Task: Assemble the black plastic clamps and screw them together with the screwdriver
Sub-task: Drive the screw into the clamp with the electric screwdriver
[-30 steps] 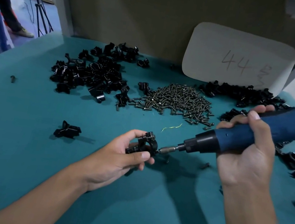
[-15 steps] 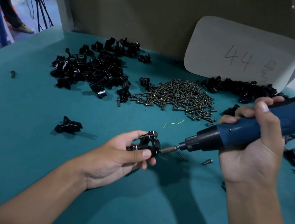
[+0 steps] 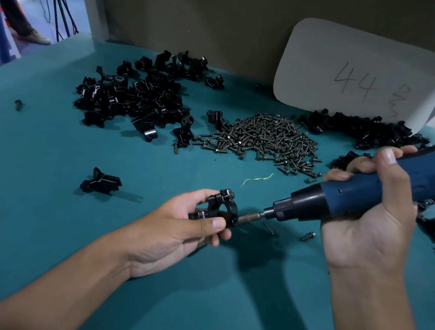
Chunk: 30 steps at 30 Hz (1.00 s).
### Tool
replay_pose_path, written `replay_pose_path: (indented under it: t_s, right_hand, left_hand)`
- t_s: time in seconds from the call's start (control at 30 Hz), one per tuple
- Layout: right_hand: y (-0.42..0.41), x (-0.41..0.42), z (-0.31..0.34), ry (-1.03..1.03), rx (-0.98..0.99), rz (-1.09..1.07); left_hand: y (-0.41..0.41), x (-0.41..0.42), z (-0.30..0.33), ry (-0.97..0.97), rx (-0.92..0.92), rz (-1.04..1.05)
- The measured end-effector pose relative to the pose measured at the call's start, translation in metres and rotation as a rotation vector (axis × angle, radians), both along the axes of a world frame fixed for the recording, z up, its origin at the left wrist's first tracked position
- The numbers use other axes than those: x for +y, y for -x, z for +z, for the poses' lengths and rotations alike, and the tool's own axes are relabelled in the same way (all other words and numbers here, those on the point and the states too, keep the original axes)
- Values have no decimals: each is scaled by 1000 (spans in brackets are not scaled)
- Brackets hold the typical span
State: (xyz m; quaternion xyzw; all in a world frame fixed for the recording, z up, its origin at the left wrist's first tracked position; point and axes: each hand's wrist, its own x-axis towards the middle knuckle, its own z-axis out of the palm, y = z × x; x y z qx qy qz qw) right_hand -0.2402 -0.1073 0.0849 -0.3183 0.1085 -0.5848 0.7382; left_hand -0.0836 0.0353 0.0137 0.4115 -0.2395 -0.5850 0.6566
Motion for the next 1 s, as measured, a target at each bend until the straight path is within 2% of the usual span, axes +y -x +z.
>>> replay_pose_path:
  t_s: [0.53,0.7,0.8,0.93,1.0]
  right_hand:
    - [-4,3,0,-2,0,-20]
    - [-3,2,1,-29,-12,-2]
    - [-5,7,0,-10,-30,62]
    - [-13,13,-6,25,66,41]
    - [-18,12,-10,-14,93,24]
  left_hand:
    - [7,-4,3,7,-138,110]
    - [8,-8,2,-43,-281,223]
    - [11,-10,4,-95,-186,279]
    - [10,-13,5,-137,93,424]
    - [10,-14,3,-164,79,531]
